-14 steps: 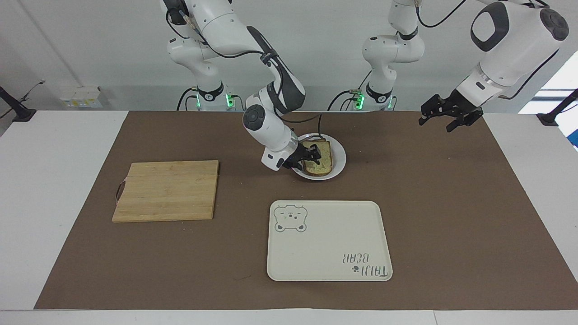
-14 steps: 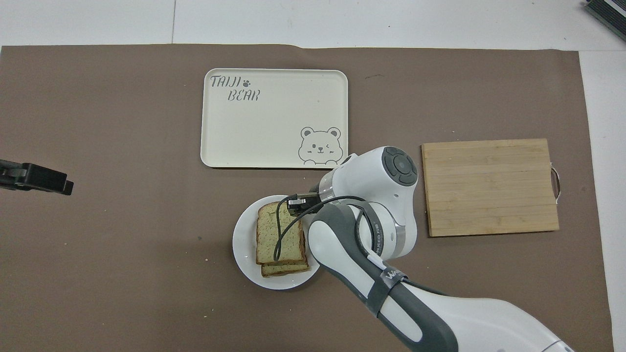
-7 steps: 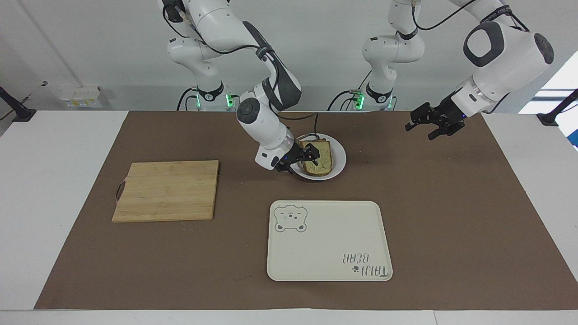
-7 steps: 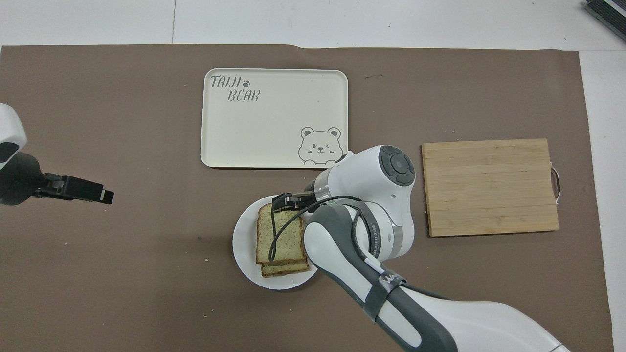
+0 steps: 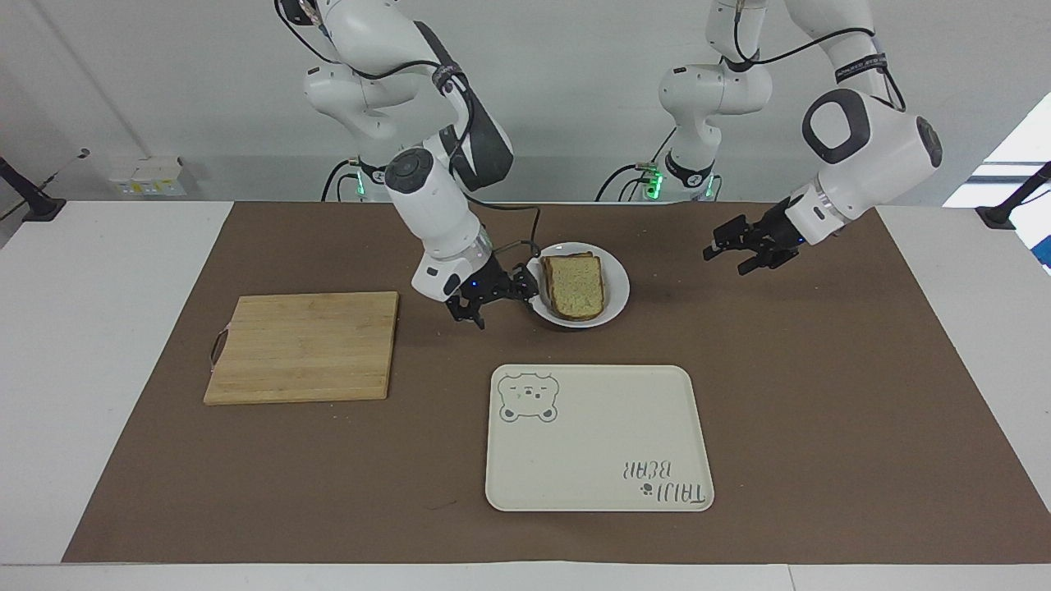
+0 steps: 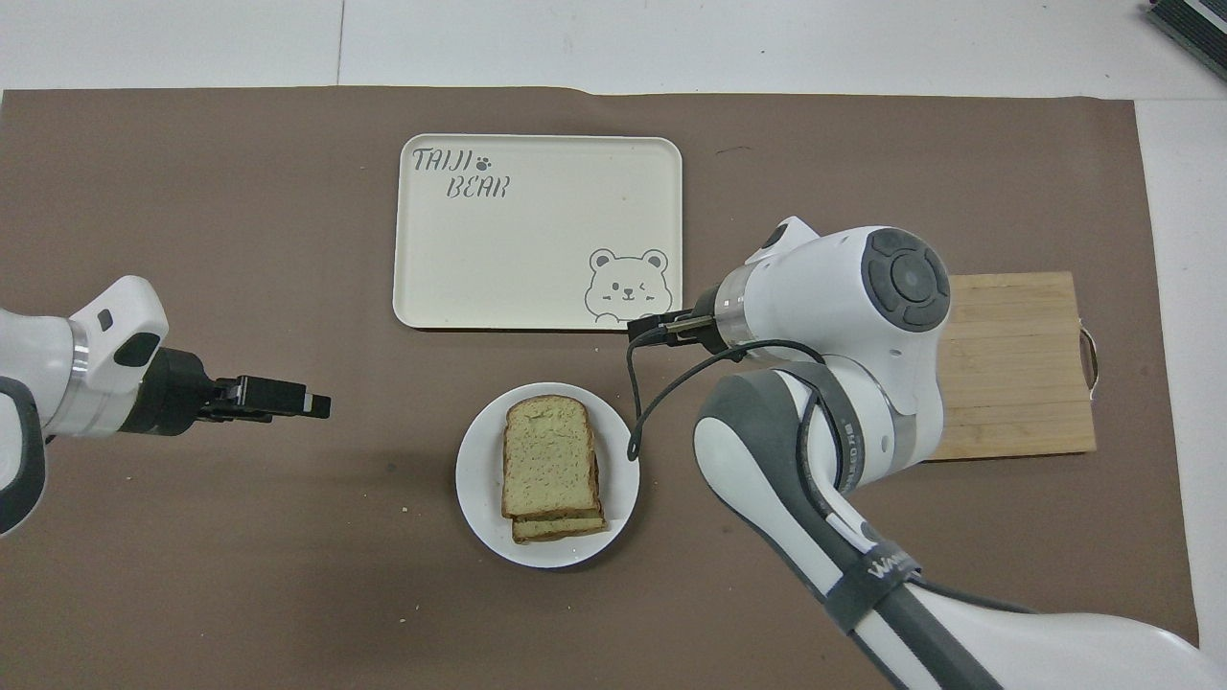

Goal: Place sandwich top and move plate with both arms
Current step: 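Release and raise the right gripper while the left gripper reaches the plate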

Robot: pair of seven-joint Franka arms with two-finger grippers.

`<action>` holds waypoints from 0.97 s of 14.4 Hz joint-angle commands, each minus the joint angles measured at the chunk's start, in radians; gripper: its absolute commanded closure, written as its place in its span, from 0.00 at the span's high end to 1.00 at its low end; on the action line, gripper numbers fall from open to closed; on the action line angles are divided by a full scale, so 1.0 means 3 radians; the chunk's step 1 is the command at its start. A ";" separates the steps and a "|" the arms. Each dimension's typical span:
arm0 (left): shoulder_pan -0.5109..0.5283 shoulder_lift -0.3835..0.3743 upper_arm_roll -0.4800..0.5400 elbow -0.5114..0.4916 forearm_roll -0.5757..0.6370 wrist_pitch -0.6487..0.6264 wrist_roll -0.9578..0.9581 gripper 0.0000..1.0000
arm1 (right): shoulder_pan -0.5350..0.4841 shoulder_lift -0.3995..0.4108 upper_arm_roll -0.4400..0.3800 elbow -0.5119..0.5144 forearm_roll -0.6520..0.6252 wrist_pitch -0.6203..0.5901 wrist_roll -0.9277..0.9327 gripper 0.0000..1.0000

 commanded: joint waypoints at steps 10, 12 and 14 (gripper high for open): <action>-0.0503 -0.0026 0.0031 -0.1032 -0.1510 0.0821 0.1089 1.00 | -0.0442 -0.0480 0.0023 0.0153 -0.0751 -0.0615 -0.0052 1.00; -0.0591 -0.0016 0.0031 -0.1104 -0.1659 0.0873 0.1089 1.00 | -0.0483 -0.0485 0.0023 0.0312 -0.0776 -0.0861 -0.0052 1.00; -0.0723 -0.0011 0.0031 -0.1186 -0.1767 0.1001 0.1089 1.00 | -0.0499 -0.0571 -0.0002 0.0348 -0.0848 -0.0964 -0.0062 1.00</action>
